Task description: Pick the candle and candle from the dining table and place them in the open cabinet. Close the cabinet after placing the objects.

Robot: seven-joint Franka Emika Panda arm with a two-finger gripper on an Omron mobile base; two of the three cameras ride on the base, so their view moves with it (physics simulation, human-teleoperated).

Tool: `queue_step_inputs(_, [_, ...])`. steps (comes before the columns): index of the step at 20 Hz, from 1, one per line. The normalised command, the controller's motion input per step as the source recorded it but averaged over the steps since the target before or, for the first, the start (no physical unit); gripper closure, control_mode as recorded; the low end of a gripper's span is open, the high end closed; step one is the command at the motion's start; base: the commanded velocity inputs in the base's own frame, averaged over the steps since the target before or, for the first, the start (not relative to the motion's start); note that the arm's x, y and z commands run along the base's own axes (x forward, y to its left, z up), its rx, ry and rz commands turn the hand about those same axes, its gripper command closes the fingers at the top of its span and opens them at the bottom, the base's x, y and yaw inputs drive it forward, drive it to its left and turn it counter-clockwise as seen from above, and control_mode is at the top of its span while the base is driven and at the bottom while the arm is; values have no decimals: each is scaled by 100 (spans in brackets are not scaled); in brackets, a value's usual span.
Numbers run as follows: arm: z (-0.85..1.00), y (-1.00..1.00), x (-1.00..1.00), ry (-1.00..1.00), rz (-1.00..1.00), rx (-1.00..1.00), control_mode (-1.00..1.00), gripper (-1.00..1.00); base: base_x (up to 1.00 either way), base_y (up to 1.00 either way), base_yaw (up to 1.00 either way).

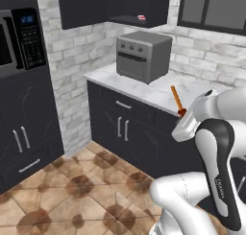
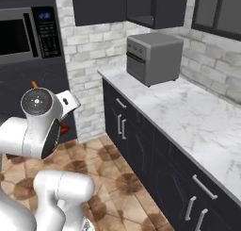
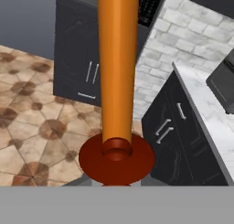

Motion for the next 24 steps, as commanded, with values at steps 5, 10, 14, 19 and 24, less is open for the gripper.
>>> queue_step_inputs(5, [0, 0, 0, 0, 0, 0, 100, 100, 57, 0, -27])
queue_step_inputs(10, [0, 0, 0, 0, 0, 0, 100, 100, 50, 0, -31])
queue_step_inputs(14, [0, 0, 0, 0, 0, 0, 100, 100, 47, 4, -33])
queue_step_inputs(19, [0, 0, 0, 0, 0, 0, 100, 100, 45, 16, -31])
queue_step_inputs(24, [0, 0, 0, 0, 0, 0, 100, 100, 38, 26, -26])
